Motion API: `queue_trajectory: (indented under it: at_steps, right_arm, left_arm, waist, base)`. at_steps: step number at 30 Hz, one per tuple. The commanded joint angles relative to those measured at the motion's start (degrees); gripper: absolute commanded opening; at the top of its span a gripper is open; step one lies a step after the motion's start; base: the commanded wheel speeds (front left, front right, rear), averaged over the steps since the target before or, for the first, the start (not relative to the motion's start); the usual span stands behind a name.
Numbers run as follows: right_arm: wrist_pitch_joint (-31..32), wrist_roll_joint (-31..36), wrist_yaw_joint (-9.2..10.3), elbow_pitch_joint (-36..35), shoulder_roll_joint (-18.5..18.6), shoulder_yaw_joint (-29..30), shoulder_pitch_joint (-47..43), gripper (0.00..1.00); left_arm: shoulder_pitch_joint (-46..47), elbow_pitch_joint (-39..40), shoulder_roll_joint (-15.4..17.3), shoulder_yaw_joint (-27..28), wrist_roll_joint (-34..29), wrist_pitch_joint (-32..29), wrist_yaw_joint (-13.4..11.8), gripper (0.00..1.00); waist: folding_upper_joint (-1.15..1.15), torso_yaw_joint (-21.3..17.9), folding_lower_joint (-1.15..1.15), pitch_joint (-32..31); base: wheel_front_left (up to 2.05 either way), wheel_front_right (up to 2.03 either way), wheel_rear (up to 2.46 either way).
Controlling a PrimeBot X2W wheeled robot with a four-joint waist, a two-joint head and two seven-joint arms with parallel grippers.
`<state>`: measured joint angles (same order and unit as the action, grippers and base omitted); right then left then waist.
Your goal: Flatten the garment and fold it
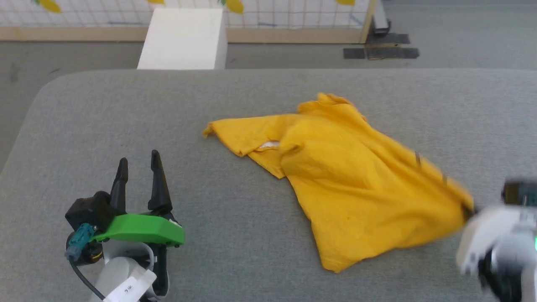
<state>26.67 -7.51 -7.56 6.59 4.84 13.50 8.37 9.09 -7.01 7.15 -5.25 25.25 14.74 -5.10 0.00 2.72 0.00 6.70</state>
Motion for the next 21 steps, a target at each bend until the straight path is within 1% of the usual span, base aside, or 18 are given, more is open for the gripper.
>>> queue_trajectory:
  at_steps: [1,4,7,8,9,10,11,12,13,15,16,17,19,21]
  right_arm:
    - [2.5,-0.2,0.08,-1.3,-1.0,0.1,-4.4,0.0]
    - [8.3,-2.2,0.08,-3.2,-1.6,-0.7,-13.1,0.0]
    - [12.5,-4.4,0.08,-3.4,-1.8,-2.2,-17.9,0.0]
    - [13.2,-4.8,0.08,-3.8,-1.9,-2.4,-18.7,0.0]
    - [12.5,-5.4,0.08,-4.4,-1.9,-2.2,-18.8,0.03]
    - [10.8,-6.1,0.08,-5.4,-1.9,-1.8,-18.4,0.81]
    - [9.1,-6.7,0.08,-6.1,-1.9,-1.4,-17.7,1.0]
    - [5.8,-8.7,0.08,-7.1,-1.9,-0.1,-16.3,1.0]
    - [3.4,-9.1,0.08,-7.8,-1.9,0.8,-15.2,1.0]
    - [-0.8,-8.8,0.08,-9.0,-1.9,3.1,-12.9,1.0]
    - [-2.7,-8.1,0.08,-9.4,-1.9,4.4,-11.6,1.0]
    - [-3.8,-7.2,0.08,-9.8,-1.9,5.2,-10.7,1.0]
    - [-4.9,-6.0,0.08,-9.8,-1.9,6.5,-8.8,1.0]
    - [-5.3,-5.0,0.08,-9.5,-2.0,7.0,-7.2,1.0]
  left_arm:
    - [-0.7,-0.3,-0.2,0.0,-0.6,0.3,0.3,1.0]
    - [-0.6,-0.9,-0.3,-0.2,-0.3,0.2,0.3,1.0]
    - [-0.7,-1.7,-0.5,-0.2,0.1,-0.3,0.1,1.0]
    - [-0.8,-2.1,-0.5,-0.3,0.4,-0.7,0.1,1.0]
    - [-0.9,-2.5,-0.6,-0.3,0.7,-1.1,0.0,1.0]
    - [-0.9,-2.8,-0.7,-0.4,1.0,-1.7,-0.1,1.0]
    - [-0.9,-3.0,-0.8,-0.4,1.3,-2.3,-0.1,1.0]
    - [-0.4,-3.3,-1.1,-0.6,2.0,-3.4,-0.1,1.0]
    - [0.3,-3.6,-1.2,-0.8,2.5,-4.3,0.1,1.0]
    - [2.8,-4.3,-1.7,-1.3,3.9,-6.8,0.2,1.0]
    - [4.7,-4.8,-2.1,-2.1,4.4,-9.0,0.0,1.0]
    - [6.6,-5.4,-2.4,-2.6,5.1,-10.6,0.0,1.0]
    - [11.3,-7.6,-2.9,-4.6,6.1,-15.9,-0.3,1.0]
    - [16.0,-10.3,-3.3,-6.4,6.8,-21.0,-1.1,1.0]
  waist:
    - [0.0,-2.1,0.0,-1.9]
    - [0.0,-2.6,0.0,-2.0]
    - [0.0,-3.0,0.0,-1.9]
    - [0.0,-3.2,0.0,-2.0]
    - [0.0,-3.3,0.0,-2.0]
    - [0.0,-3.5,0.0,-2.0]
    - [0.0,-3.7,0.0,-2.0]
    - [0.0,-4.0,0.0,-1.9]
    - [0.0,-4.2,0.0,-1.7]
    - [0.0,-4.5,0.0,-1.3]
    - [0.0,-4.8,0.0,-1.0]
    - [0.0,-5.0,0.0,-0.7]
    - [0.0,-5.6,0.0,0.1]
    - [0.0,-6.4,0.0,1.0]
  base:
    - [0.0,0.0,0.0]
    - [0.0,0.0,0.0]
    - [0.0,0.0,0.0]
    - [0.0,0.0,0.0]
    - [0.0,0.0,0.0]
    - [0.0,0.0,0.0]
    - [0.0,0.0,0.0]
    - [0.0,0.0,0.0]
    - [0.0,0.0,0.0]
    - [0.0,0.0,0.0]
    - [0.0,0.0,0.0]
    - [0.0,0.0,0.0]
    - [0.0,0.0,0.0]
    - [0.0,0.0,0.0]
